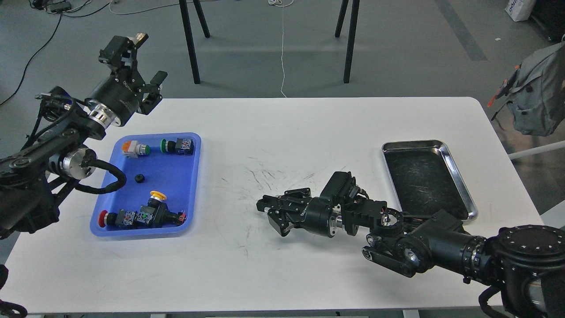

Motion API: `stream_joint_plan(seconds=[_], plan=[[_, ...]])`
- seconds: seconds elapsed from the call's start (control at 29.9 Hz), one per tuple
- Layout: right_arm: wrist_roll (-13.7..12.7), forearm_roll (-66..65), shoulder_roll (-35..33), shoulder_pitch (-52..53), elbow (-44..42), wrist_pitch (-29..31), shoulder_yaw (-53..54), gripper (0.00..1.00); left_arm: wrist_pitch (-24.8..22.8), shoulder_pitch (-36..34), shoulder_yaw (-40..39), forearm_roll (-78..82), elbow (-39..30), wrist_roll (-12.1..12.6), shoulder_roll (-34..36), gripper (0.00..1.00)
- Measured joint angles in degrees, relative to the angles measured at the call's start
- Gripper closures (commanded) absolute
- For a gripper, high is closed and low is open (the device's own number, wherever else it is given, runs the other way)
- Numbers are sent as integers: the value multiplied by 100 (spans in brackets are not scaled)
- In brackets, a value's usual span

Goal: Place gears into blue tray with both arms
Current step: 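Carry the held gear with the right gripper toward the table center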

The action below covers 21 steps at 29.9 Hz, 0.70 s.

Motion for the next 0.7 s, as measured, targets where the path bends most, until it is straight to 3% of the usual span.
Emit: stream_joint_plan(seconds=[0.37, 0.7], plan=[[0, 0, 0, -20, -45, -4, -22, 95, 8, 0, -8, 0, 0, 0, -7, 0], [0, 14, -1, -37, -46, -52, 18, 67, 8, 0, -10, 0, 0, 0, -1, 0]])
